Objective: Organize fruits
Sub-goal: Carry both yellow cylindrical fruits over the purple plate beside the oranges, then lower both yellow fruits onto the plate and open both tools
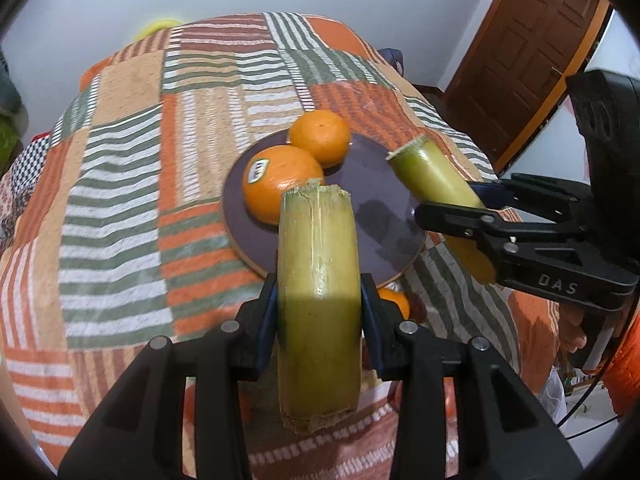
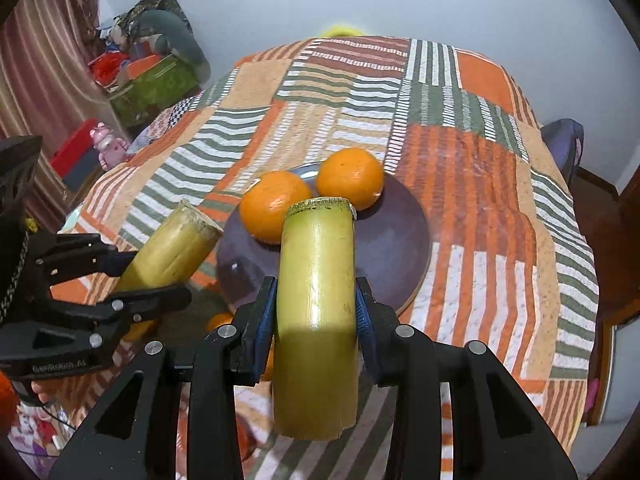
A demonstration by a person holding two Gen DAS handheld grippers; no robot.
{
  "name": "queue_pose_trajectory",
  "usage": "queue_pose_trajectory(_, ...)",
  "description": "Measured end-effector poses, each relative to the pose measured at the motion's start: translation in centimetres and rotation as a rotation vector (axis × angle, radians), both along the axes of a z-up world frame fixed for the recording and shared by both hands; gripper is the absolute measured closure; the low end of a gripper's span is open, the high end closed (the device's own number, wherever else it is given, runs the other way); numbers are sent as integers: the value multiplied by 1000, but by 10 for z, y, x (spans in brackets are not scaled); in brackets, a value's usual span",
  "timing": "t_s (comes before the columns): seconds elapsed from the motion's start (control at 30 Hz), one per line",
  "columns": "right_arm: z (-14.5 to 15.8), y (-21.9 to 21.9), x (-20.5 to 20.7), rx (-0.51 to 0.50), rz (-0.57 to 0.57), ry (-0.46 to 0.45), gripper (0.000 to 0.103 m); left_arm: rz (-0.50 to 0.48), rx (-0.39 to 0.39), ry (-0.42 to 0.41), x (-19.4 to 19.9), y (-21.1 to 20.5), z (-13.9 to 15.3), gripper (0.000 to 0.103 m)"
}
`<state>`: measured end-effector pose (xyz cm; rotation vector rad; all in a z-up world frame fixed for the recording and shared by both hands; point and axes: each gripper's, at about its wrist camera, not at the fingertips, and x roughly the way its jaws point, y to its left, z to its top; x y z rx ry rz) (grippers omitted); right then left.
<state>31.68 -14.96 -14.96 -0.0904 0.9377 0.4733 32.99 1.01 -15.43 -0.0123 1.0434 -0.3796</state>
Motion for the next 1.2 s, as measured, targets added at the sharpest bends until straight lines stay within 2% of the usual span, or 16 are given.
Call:
queue_pose_trajectory(0.2,-5,-13,17,9,-20,12,69,-45,-11,26,22,-22,-8,65)
queue_pose_trajectory(0.53,-22,-27,47,-17,-44,49,69,-84,20,84,56,-53,-34,65)
queue_pose_trajectory(0.83,-34,-27,64,3,-59,68,69,-78,59,68,70,-62,-44,65)
queue_pose_trajectory(0.93,-30,-26,64,0,-55,39,69,-56,86,66,76,-62,-50,65)
queue_pose_trajectory(1.1,-20,-22,61,-11,-37,-6,69,-53,87,16,74,-63,-42,65)
queue_pose_trajectory(1.2,-19,-25,58,6,-37,0,69,-57,86,1,72,-62,-35,65)
